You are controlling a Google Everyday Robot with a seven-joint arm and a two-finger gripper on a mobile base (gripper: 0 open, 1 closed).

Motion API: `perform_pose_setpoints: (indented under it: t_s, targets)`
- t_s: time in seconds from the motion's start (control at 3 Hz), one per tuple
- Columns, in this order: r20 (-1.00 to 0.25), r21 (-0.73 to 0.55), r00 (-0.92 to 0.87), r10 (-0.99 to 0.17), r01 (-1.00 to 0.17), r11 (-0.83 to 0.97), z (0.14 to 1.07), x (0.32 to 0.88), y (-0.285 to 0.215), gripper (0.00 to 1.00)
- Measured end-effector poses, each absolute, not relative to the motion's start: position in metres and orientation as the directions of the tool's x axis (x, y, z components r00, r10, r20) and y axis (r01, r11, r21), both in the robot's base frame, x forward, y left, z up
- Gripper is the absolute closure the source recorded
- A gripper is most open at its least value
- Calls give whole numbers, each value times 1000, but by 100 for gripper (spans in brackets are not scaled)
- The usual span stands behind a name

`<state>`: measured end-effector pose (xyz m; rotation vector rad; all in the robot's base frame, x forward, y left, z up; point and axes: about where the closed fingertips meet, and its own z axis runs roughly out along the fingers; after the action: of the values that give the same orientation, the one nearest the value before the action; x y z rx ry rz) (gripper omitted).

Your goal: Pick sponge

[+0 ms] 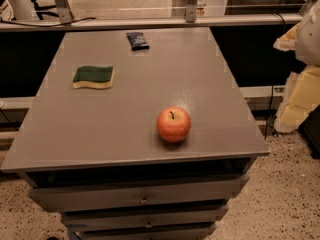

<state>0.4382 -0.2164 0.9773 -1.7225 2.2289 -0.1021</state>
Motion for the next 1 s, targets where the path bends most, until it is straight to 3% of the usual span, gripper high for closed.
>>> perform_pose_setpoints:
  t_s: [0.67, 1.0]
  targets:
    - [-266, -235, -208, -941, -933, 273, 971, 444, -206, 0]
    - [-394, -213, -157, -905, -943, 256, 957, 467, -165, 0]
